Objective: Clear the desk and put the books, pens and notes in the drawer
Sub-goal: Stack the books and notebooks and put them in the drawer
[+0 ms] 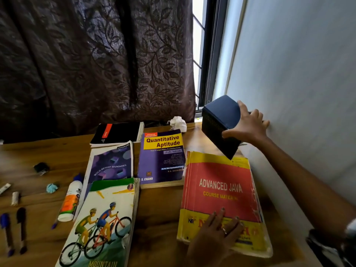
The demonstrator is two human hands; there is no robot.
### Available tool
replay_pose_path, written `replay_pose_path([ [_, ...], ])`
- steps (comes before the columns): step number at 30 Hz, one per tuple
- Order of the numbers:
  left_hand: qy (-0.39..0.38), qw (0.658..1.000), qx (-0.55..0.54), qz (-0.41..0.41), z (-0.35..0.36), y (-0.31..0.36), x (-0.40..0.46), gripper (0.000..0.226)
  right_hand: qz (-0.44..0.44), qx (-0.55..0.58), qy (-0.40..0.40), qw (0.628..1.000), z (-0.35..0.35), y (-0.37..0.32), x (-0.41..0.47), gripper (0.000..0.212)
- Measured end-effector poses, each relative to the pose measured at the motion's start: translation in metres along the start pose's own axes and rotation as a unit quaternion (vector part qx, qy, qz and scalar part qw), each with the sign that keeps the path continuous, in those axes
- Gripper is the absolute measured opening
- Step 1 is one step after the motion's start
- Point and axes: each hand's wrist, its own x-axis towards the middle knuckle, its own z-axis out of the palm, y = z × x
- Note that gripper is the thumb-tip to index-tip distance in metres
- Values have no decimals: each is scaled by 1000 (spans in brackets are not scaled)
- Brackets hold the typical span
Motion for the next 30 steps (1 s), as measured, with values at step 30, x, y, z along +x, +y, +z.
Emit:
replay_pose_path([
  [30, 22, 621, -684, -381, -54, -28, 66, 70, 82, 52, -120, 988, 64, 14, -199, 73],
])
